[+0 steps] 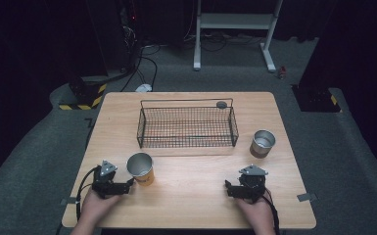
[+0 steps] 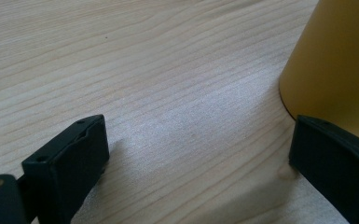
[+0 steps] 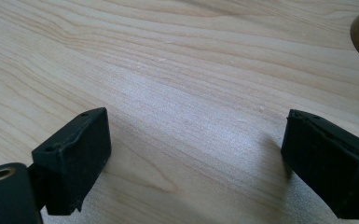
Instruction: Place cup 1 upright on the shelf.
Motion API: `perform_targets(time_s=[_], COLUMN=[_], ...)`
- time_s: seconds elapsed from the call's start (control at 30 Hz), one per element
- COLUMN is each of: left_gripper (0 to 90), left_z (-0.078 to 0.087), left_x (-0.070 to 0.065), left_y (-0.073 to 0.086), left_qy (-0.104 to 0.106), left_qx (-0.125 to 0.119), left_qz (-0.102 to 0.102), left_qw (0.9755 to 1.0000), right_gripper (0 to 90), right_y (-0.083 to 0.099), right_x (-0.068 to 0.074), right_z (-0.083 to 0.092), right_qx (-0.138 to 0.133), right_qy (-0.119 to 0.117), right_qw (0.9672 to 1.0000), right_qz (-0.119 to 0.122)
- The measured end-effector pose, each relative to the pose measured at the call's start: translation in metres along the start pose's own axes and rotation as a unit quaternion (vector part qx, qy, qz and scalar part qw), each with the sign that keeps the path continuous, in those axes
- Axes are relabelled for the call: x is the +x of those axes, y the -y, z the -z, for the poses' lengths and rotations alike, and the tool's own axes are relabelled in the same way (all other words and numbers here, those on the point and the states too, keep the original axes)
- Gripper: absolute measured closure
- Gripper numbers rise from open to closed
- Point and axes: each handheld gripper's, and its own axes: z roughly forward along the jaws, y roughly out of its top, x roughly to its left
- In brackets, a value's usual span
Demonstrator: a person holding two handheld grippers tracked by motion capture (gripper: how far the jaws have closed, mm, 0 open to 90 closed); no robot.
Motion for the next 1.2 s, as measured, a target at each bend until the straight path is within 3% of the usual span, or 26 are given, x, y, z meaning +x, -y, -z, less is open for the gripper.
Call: perform_targets(time_s=[1.2], left_gripper=[1.3], left_z=[0.0005], left_x=[0.0025], left_y=[-0.0022], left_qy=[0.009], left_qx=[0.014], left_qz=[-0.014], left_qw=[0.9998], right_gripper=[7.8], right_y=[0.0016], right_x=[0.0008], right_z=[0.0013], right_qx=[-0.001], right_qy=[0.004], right_qw=[1.0000], right_qz=[-0.003])
